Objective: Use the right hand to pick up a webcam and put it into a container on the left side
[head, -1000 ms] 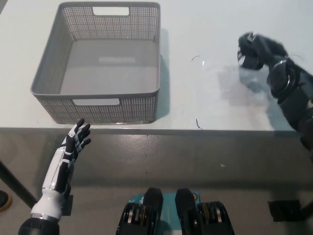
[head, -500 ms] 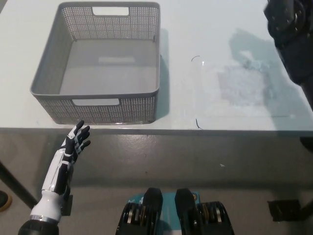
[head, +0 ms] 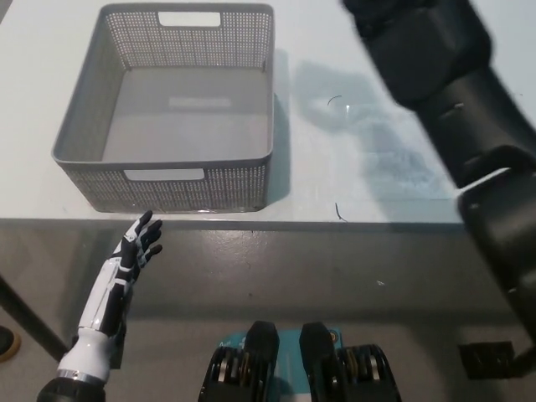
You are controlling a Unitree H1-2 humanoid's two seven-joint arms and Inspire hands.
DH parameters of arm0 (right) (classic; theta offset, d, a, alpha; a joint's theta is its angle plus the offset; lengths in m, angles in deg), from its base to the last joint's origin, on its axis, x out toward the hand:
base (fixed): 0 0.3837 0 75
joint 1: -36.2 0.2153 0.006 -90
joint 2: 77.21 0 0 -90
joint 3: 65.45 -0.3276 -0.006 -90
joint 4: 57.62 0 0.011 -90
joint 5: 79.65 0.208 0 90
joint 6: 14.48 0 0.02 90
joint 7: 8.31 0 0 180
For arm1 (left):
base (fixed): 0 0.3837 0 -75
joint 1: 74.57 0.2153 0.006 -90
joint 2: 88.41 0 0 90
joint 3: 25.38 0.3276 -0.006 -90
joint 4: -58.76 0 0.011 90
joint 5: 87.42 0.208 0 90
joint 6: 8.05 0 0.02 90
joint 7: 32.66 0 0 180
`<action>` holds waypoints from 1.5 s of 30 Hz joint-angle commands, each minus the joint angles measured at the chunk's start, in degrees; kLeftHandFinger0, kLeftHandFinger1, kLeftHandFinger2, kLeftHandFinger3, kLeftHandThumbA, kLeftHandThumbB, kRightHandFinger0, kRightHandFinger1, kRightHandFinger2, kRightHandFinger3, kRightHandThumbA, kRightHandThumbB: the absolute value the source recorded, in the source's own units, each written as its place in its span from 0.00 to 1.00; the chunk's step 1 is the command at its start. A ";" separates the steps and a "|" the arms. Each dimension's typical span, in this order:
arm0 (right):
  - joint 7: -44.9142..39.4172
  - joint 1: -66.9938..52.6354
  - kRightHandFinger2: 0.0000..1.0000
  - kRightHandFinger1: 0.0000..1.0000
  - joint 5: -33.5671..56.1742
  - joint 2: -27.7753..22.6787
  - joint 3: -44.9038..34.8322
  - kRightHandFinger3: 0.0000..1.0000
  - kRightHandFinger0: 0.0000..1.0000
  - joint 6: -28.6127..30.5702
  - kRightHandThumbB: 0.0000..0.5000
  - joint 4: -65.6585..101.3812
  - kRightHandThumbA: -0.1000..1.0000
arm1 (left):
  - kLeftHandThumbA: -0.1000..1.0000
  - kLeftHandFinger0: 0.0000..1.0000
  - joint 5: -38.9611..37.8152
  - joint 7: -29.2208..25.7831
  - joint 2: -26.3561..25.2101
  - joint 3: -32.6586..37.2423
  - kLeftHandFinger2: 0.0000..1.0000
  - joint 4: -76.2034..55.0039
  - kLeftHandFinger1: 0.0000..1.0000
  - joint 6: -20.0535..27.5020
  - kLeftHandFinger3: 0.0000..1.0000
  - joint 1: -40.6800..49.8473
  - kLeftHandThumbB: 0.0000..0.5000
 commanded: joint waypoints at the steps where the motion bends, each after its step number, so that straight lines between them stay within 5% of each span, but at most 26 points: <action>1: 1.96 5.74 0.76 0.35 -1.04 3.67 1.55 0.77 0.00 2.39 0.48 -4.37 0.00 | 1.00 1.00 1.55 0.72 -1.28 0.78 1.00 -0.32 1.00 0.57 1.00 -1.24 0.21; 8: 5.29 6.78 0.68 0.30 0.06 8.47 2.71 0.67 0.00 6.88 0.51 -17.03 0.00 | 1.00 1.00 3.73 0.71 -1.53 2.20 1.00 -1.10 1.00 0.82 1.00 -1.23 0.20; 17: 5.80 5.02 0.84 0.42 -0.36 10.10 4.14 0.79 0.00 4.55 0.42 -27.41 0.00 | 1.00 1.00 4.25 1.38 -1.95 3.53 1.00 -2.41 1.00 -0.53 1.00 -2.15 0.26; 22: 6.41 3.04 0.72 0.37 -0.50 9.89 4.87 0.54 0.00 4.97 0.46 -29.14 0.00 | 1.00 1.00 4.26 1.42 -2.12 4.03 1.00 -2.44 1.00 -0.49 1.00 -2.42 0.29; 24: 6.23 2.21 0.70 0.35 -0.45 9.67 5.08 0.53 0.00 5.50 0.47 -29.54 0.00 | 1.00 1.00 4.38 1.40 -2.12 4.11 1.00 -2.28 1.00 -0.29 1.00 -2.59 0.29; 30: 3.10 -0.75 0.79 0.39 -0.12 9.34 5.69 0.66 0.00 4.86 0.46 -30.62 0.00 | 1.00 1.00 4.97 1.57 -2.26 4.31 1.00 -1.98 1.00 -0.14 1.00 -3.19 0.29; 45: 2.60 -6.41 0.85 0.47 -0.03 9.53 7.13 0.71 0.00 4.74 0.43 -31.28 0.00 | 1.00 1.00 5.37 2.56 -2.69 4.65 1.00 -1.75 1.00 -1.06 1.00 -4.89 0.26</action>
